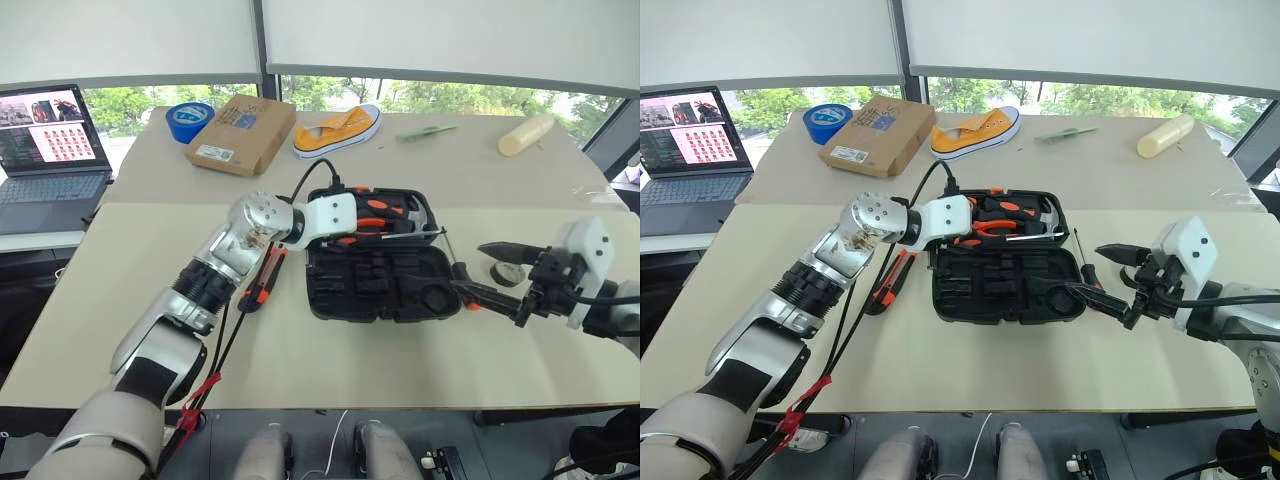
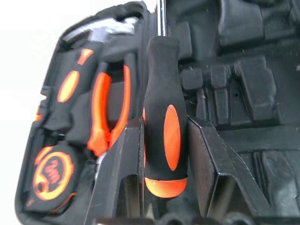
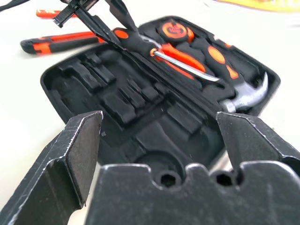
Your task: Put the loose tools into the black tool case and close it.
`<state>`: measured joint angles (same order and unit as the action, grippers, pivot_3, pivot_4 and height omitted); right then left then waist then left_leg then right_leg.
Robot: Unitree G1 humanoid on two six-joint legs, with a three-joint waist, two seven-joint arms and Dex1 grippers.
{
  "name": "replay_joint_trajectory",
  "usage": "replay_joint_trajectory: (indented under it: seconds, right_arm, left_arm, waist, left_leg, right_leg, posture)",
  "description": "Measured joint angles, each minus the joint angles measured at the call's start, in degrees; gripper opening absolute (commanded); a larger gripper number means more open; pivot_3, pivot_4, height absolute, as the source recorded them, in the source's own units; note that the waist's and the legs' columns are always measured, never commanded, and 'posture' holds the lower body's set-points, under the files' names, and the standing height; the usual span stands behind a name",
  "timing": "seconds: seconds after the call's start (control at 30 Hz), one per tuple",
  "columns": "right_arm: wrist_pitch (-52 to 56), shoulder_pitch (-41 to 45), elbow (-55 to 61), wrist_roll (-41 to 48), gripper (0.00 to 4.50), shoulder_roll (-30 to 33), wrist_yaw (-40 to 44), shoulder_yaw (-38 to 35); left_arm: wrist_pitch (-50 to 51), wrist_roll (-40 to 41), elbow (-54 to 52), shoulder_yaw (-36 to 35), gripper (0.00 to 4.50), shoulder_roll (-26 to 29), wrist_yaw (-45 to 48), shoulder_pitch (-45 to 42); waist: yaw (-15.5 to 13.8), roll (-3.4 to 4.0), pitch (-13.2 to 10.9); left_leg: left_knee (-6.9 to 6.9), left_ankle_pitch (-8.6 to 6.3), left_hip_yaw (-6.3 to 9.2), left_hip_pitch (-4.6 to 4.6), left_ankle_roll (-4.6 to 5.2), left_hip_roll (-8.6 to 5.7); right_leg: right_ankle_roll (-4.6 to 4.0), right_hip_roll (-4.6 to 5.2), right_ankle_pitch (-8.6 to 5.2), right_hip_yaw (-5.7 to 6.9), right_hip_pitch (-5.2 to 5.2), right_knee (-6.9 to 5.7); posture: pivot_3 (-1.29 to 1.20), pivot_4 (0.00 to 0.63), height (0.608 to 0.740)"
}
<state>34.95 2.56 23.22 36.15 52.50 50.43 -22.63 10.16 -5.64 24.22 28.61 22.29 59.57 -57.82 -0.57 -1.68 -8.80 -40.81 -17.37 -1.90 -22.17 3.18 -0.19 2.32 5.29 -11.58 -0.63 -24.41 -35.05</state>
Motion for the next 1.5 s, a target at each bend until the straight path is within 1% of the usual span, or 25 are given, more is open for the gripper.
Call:
replay_joint_trajectory:
  seconds: [0.13, 0.33, 0.47, 0.53, 0.57, 0.73, 0.77, 0.8, 0.9, 1.0, 1.07, 1.1, 1.17, 1.3, 1.33, 1.5]
  right_arm:
    - [0.00, 0.21, 0.13, -0.02, 4.50, -0.33, -1.01, -0.29]
    - [0.01, 0.46, 0.59, 0.01, 4.50, -1.47, -2.60, -0.29]
    - [0.02, 0.49, 1.67, 0.11, 4.50, -1.85, -3.19, -0.28]
    - [0.02, 0.49, 2.18, 0.16, 4.50, -2.29, -3.25, -0.28]
    - [0.03, 0.47, 2.26, 0.20, 4.50, -2.35, -3.27, -0.28]
    - [0.09, 0.03, 3.33, 0.73, 4.50, -2.67, -3.31, -0.29]
    - [0.10, -0.08, 3.34, 0.77, 4.50, -2.67, -3.31, -0.30]
    - [0.11, -0.25, 3.34, 0.87, 4.50, -2.67, -3.31, -0.32]
    - [0.13, -0.43, 3.33, 1.13, 4.50, -2.68, -3.31, -0.32]
    - [0.13, -0.41, 3.33, 1.14, 4.50, -2.68, -3.36, -0.32]
    - [0.13, -0.39, 3.32, 1.14, 4.50, -2.68, -3.45, -0.32]
    - [0.13, -0.39, 3.31, 1.13, 4.50, -2.69, -3.50, -0.31]
    - [0.13, -0.37, 3.28, 1.12, 4.50, -2.70, -3.55, -0.31]
    - [0.12, -0.37, 3.20, 1.08, 4.50, -2.73, -3.87, -0.29]
    - [0.12, -0.37, 3.21, 1.08, 4.50, -2.73, -3.99, -0.29]
    - [0.12, -0.47, 3.21, 1.10, 4.50, -2.76, -4.35, -0.29]
  left_arm:
    - [-1.15, -2.70, 2.67, 1.77, 0.86, -0.55, 1.45, 0.00]
    - [-4.06, -6.38, 8.37, 1.81, 0.86, -2.64, -0.05, -0.47]
    - [-4.17, -7.69, 9.99, 1.80, 0.86, -3.87, -0.09, -1.45]
    - [-4.13, -7.70, 10.31, 1.71, 1.86, -4.13, 0.11, -1.78]
    - [-4.11, -7.69, 10.31, 1.60, 2.02, -4.35, 0.17, -1.91]
    - [-3.54, -7.40, 10.00, -0.14, 3.96, -4.89, 1.27, -3.23]
    - [-3.41, -7.31, 9.66, -0.63, 4.26, -4.88, 1.49, -3.38]
    - [-3.13, -7.23, 9.07, -0.88, 4.44, -4.91, 1.79, -3.43]
    - [-2.48, -7.12, 7.89, -1.47, 4.44, -5.37, 2.46, -3.53]
    - [-2.53, -7.12, 7.96, -1.48, 3.61, -6.11, 2.57, -3.92]
    - [-2.68, -7.15, 8.32, -1.51, 2.83, -6.79, 2.46, -4.24]
    - [-2.83, -7.21, 8.81, -1.51, 2.52, -7.24, 2.34, -4.37]
    - [-3.33, -7.51, 10.65, -1.48, 1.68, -8.33, 1.80, -4.44]
    - [-4.11, -7.71, 13.52, -1.46, 0.15, -9.71, 1.12, -4.53]
    - [-4.16, -7.74, 14.16, -1.46, 0.07, -10.00, 1.04, -4.54]
    - [-6.31, -9.09, 17.21, -0.92, 0.07, -10.88, -0.38, -4.93]
  waist:
    - [-0.12, 0.00, 0.00]
    - [-0.29, 0.00, 0.00]
    - [-0.28, 0.00, 0.00]
    - [-0.25, 0.00, 0.00]
    - [-0.26, 0.00, 0.00]
    - [-0.21, 0.00, 0.00]
    - [-0.21, 0.00, 0.00]
    - [-0.23, 0.00, 0.00]
    - [-0.26, 0.00, 0.00]
    - [-0.26, 0.00, 0.00]
    - [-0.26, 0.00, 0.00]
    - [-0.26, 0.00, 0.00]
    - [-0.24, 0.00, 0.00]
    - [-0.23, 0.00, 0.00]
    - [-0.24, 0.00, 0.00]
    - [-0.27, 0.00, 0.00]
  left_leg:
    - [-0.02, 0.00, 0.00, -0.01, 0.00, 0.00]
    - [-0.08, 0.00, 0.02, -0.05, 0.01, 0.00]
    - [-0.09, -0.01, 0.02, -0.06, 0.01, 0.00]
    - [-0.09, -0.01, 0.02, -0.06, 0.02, 0.00]
    - [-0.09, -0.01, 0.02, -0.06, 0.02, 0.00]
    - [-0.09, -0.01, 0.02, -0.05, 0.02, 0.01]
    - [-0.09, -0.01, 0.02, -0.05, 0.02, 0.01]
    - [-0.09, -0.01, 0.02, -0.05, 0.02, 0.01]
    - [-0.10, -0.01, 0.02, -0.06, 0.02, 0.00]
    - [-0.11, -0.01, 0.02, -0.06, 0.02, 0.00]
    - [-0.10, -0.01, 0.02, -0.05, 0.02, 0.00]
    - [-0.10, -0.01, 0.02, -0.05, 0.02, 0.00]
    - [-0.11, -0.01, 0.02, -0.05, 0.02, -0.01]
    - [-0.11, -0.01, 0.02, -0.06, 0.02, -0.01]
    - [-0.11, -0.01, 0.02, -0.05, 0.02, -0.01]
    - [-0.11, -0.01, 0.02, -0.05, 0.02, -0.01]
  right_leg:
    - [0.01, 0.02, 0.01, 0.00, 0.01, -0.01]
    - [0.05, 0.05, 0.02, 0.01, 0.01, 0.00]
    - [0.07, 0.05, 0.04, 0.01, 0.01, 0.00]
    - [0.07, 0.04, 0.04, 0.01, 0.01, 0.00]
    - [0.07, 0.05, 0.04, 0.01, 0.01, 0.00]
    - [0.07, 0.04, 0.04, 0.01, 0.01, -0.01]
    - [0.07, 0.04, 0.04, 0.01, 0.01, -0.01]
    - [0.07, 0.04, 0.04, 0.01, 0.01, -0.01]
    - [0.07, 0.05, 0.04, 0.00, 0.01, -0.01]
    - [0.07, 0.05, 0.04, 0.00, 0.01, -0.01]
    - [0.07, 0.04, 0.04, 0.00, 0.01, -0.01]
    - [0.07, 0.04, 0.04, 0.00, 0.01, -0.01]
    - [0.07, 0.04, 0.04, 0.00, 0.02, -0.01]
    - [0.07, 0.04, 0.04, 0.01, 0.01, -0.01]
    - [0.07, 0.04, 0.04, 0.00, 0.02, -0.01]
    - [0.07, 0.04, 0.04, 0.01, 0.02, -0.02]
  posture:
    - [0.00, 0.150, 0.735]
    - [0.00, 0.150, 0.735]
    - [0.00, 0.150, 0.735]
    - [0.00, 0.150, 0.735]
    - [0.00, 0.150, 0.735]
    - [0.00, 0.150, 0.735]
    - [0.00, 0.150, 0.735]
    - [0.00, 0.150, 0.735]
    - [0.00, 0.150, 0.735]
    - [0.00, 0.150, 0.735]
    - [0.00, 0.150, 0.735]
    - [0.00, 0.150, 0.735]
    - [0.00, 0.150, 0.735]
    - [0.00, 0.150, 0.735]
    - [0.00, 0.150, 0.735]
    - [0.00, 0.150, 0.735]
